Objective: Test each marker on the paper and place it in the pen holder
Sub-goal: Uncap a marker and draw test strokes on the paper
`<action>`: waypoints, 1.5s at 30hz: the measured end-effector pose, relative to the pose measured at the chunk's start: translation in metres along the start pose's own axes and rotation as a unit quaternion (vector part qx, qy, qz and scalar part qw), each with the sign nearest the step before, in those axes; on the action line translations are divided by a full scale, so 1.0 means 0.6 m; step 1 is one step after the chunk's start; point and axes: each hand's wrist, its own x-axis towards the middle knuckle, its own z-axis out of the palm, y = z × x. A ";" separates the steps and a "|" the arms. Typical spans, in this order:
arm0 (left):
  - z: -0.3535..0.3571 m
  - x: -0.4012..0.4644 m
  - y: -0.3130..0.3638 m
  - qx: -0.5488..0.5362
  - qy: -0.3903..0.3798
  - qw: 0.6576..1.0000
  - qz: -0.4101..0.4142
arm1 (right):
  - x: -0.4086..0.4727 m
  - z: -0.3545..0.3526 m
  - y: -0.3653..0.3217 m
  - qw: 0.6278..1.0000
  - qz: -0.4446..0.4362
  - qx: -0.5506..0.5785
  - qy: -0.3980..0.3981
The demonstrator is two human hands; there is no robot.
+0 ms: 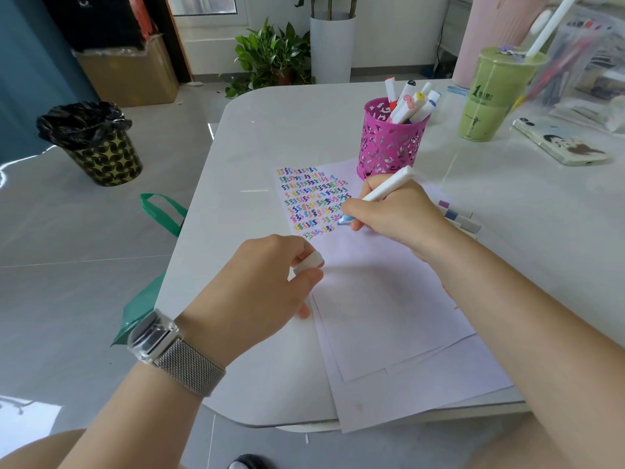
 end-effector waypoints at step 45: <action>-0.005 0.008 -0.002 -0.041 0.152 0.987 -0.007 | -0.038 -0.018 -0.045 0.949 -0.038 0.241 -0.200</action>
